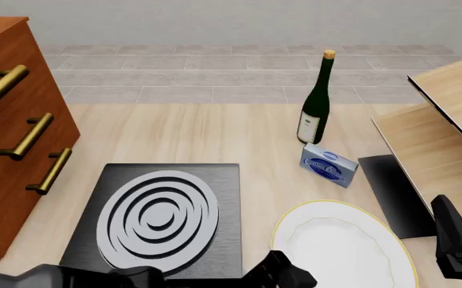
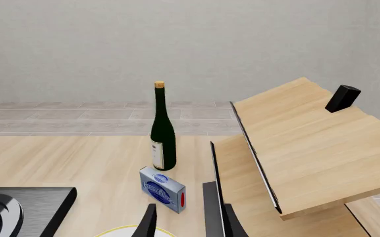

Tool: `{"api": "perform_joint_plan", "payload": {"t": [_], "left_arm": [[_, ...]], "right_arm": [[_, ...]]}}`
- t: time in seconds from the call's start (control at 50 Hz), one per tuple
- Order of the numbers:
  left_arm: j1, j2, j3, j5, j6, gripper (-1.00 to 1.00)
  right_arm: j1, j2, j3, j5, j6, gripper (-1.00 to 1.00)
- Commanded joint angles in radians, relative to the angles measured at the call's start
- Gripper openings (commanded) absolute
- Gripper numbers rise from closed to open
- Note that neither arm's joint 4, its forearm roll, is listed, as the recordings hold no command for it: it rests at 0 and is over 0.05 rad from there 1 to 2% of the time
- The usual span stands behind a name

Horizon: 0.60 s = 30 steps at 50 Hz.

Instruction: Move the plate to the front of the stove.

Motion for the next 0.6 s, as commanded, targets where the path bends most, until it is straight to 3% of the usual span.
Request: {"api": "perform_joint_plan", "payload": {"t": [0.02, 0.6], "left_arm": [[-0.002, 0.028, -0.010, -0.005, 0.002, 1.00], [-0.001, 0.117, -0.062, 0.002, -0.015, 1.00]], "right_arm": [[0.000, 0.001, 0.000, 0.000, 0.000, 1.00], [0.000, 0.000, 0.000, 0.000, 0.000, 1.00]]}}
